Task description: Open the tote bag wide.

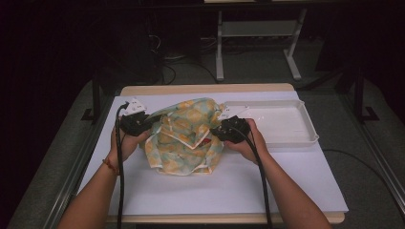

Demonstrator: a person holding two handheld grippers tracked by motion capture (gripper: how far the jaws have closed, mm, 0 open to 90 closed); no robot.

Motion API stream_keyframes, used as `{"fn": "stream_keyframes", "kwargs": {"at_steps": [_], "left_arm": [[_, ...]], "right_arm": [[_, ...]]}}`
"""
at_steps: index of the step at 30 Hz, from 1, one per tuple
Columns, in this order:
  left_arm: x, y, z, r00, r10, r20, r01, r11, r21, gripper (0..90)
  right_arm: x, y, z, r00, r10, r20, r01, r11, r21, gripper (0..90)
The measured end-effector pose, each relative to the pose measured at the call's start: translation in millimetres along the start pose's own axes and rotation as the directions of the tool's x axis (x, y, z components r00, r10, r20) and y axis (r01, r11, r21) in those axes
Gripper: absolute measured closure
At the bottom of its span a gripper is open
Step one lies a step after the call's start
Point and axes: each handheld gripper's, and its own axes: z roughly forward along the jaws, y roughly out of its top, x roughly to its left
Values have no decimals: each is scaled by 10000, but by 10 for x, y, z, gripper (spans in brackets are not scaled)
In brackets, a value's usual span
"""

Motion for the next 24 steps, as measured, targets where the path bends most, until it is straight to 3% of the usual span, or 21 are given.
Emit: {"fn": "stream_keyframes", "kwargs": {"at_steps": [5, 9, 18, 21, 24], "left_arm": [[21, 10, -52, 10000, 81, 19, -81, 9998, -180, 898], [56, 42, -111, 10000, -24, -24, 23, 9992, -392, 898], [124, 82, -187, 9996, -27, -264, 15, 9989, -470, 897], [111, 79, -175, 9993, 165, -330, -178, 9991, -397, 897], [126, 105, -190, 9998, 27, -177, -35, 9988, -498, 897]], "right_arm": [[-29, 34, -46, 9996, -87, 287, 88, 10000, -43, 846], [-80, 101, -149, 9972, -18, 746, 53, 9989, -468, 878], [-221, 207, -237, 9861, 124, 1656, -29, 9983, -576, 886], [-261, 202, -218, 9848, 259, 1715, -167, 9984, -547, 888], [-287, 225, -228, 9817, 427, 1857, -306, 9972, -676, 887]]}}
